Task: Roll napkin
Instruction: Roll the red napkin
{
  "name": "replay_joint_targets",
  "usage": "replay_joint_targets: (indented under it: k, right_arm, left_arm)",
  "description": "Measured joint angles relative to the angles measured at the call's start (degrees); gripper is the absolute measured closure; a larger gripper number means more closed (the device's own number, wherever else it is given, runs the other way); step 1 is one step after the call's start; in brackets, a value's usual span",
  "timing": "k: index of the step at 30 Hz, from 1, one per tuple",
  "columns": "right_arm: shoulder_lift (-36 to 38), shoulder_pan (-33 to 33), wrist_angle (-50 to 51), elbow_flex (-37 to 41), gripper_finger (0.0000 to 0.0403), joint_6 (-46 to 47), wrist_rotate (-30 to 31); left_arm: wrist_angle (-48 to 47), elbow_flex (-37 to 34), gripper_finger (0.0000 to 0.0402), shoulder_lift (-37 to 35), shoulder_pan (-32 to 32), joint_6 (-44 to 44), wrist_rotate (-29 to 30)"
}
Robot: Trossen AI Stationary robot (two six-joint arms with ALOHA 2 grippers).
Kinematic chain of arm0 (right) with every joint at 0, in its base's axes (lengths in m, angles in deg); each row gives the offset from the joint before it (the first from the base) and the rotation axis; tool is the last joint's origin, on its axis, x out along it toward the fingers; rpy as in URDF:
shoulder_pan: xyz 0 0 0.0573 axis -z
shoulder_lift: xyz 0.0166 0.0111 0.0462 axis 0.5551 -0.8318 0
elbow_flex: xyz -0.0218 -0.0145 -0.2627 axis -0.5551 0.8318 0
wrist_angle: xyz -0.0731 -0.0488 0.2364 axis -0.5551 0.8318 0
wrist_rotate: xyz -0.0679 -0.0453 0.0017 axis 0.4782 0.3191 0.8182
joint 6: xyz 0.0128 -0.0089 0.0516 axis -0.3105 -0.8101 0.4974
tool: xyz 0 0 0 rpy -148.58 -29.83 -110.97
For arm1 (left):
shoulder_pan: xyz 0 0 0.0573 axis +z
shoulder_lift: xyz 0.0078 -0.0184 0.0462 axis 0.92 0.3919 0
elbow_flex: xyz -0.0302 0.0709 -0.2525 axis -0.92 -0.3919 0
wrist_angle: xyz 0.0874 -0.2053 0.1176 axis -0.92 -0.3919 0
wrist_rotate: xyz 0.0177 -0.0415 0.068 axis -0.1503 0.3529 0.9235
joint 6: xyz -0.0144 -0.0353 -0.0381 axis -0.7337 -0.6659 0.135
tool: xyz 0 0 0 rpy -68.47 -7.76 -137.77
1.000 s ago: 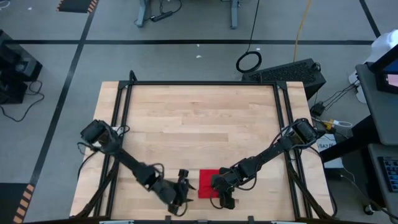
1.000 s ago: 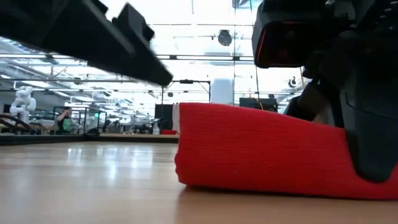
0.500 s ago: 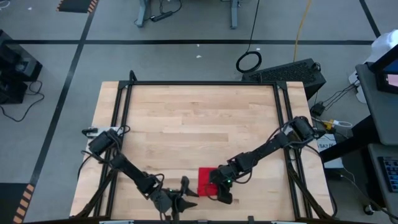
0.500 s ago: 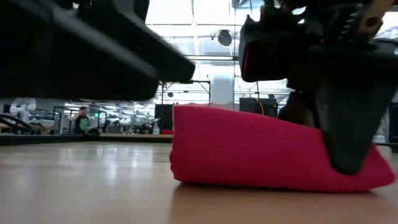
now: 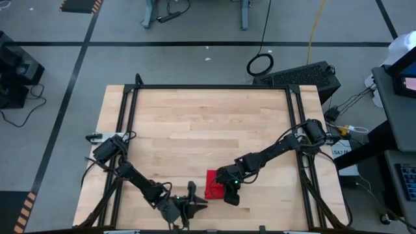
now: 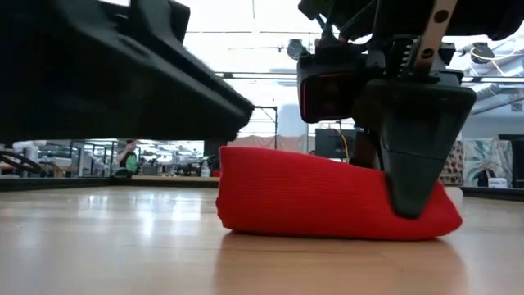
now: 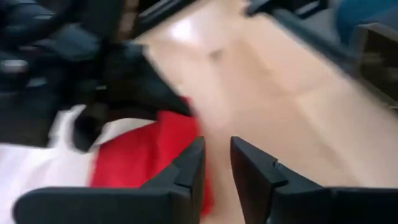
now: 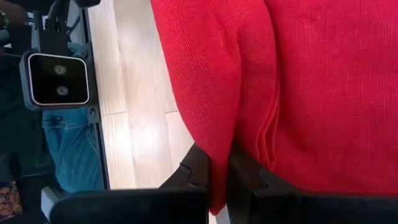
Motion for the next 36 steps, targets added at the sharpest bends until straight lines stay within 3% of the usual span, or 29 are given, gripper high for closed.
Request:
replay_joint_targets:
  k: [3, 11, 24, 36]
  right_arm:
    - [0.00, 0.02, -0.06, 0.00, 0.0394, -0.01, 0.05]
    - [0.00, 0.02, -0.19, 0.00, 0.0394, 0.15, -0.96]
    - [0.00, -0.01, -0.65, 0.00, 0.0394, 0.82, -1.25]
    - [0.00, -0.22, -0.79, -0.02, 0.0388, 2.55, -1.29]
  left_arm:
    - [-1.02, 0.00, 0.0295, 0.00, 0.45, 1.89, 2.27]
    - [-1.43, 0.00, 0.0215, 0.00, 0.25, 8.45, 1.25]
    - [-6.82, 0.00, 0.0239, -0.02, 5.30, 7.17, -5.66]
    - [-11.82, 0.07, 0.0240, -0.22, 10.02, -2.57, -11.80]
